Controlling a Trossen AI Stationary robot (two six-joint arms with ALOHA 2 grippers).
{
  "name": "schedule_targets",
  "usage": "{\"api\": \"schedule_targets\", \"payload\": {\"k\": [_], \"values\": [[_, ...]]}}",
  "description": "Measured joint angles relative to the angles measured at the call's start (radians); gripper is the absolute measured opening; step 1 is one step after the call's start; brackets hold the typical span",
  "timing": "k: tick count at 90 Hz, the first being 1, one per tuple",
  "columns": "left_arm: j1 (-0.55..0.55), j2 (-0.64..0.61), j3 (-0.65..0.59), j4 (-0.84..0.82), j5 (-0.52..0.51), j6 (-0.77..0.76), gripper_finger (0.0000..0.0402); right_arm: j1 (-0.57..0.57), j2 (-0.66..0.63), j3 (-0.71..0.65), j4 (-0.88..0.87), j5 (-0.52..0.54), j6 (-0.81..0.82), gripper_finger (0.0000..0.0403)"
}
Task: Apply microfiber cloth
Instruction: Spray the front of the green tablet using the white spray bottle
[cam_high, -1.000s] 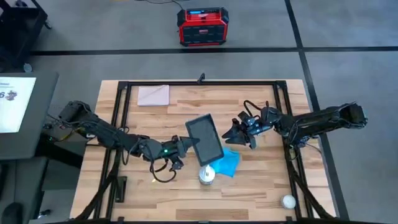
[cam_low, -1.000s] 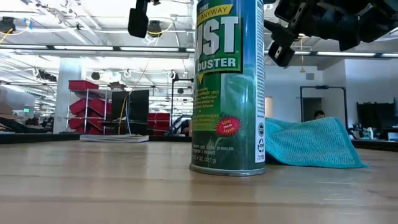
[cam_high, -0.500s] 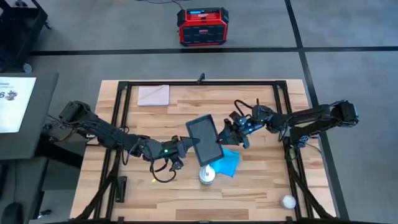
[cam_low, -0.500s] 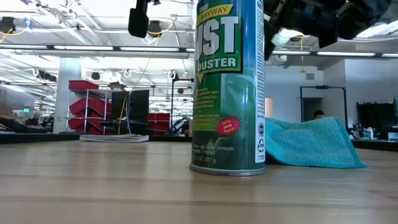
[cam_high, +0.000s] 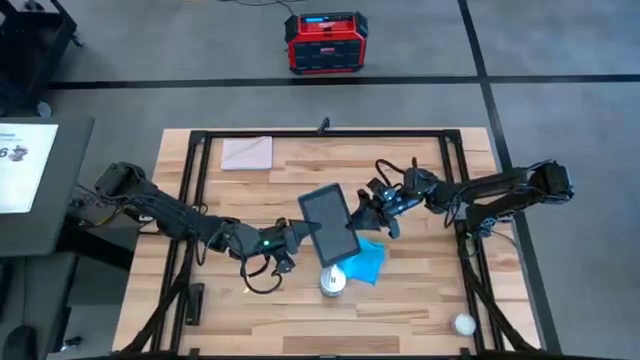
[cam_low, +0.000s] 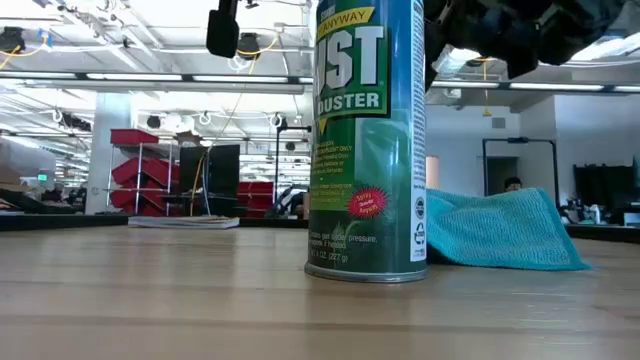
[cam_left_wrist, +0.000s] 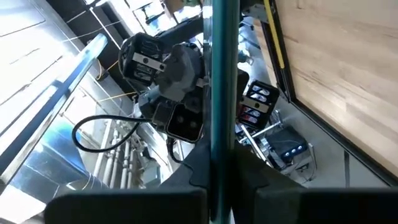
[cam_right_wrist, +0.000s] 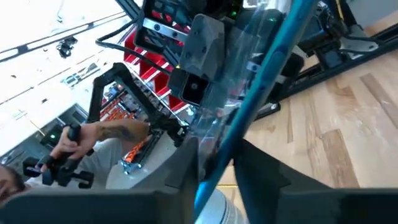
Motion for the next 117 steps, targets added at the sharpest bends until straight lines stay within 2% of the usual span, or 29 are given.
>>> {"api": "schedule_targets", "payload": {"k": [12, 43, 70, 102, 117], "values": [[0.000, 0.000, 0.000, -0.006, -0.004, 0.018, 0.0002, 0.000, 0.000, -0.002, -0.005, 0.006, 0.009, 0.0014], [0.000, 0.000, 0.000, -0.006, -0.003, 0.011, 0.0002, 0.000, 0.000, -0.002, -0.004, 0.003, -0.010, 0.0017], [0.000, 0.000, 0.000, -0.006, 0.013, -0.018, 0.0002, 0.001, 0.000, -0.001, 0.008, -0.032, -0.020, 0.0065], [0.000, 0.000, 0.000, -0.009, 0.008, -0.016, 0.0002, 0.001, 0.000, 0.006, -0.001, -0.033, 0.033, 0.0071], [0.000, 0.000, 0.001, -0.010, 0.005, -0.015, 0.0002, 0.001, 0.054, 0.057, -0.002, -0.059, 0.064, 0.0072]]}}
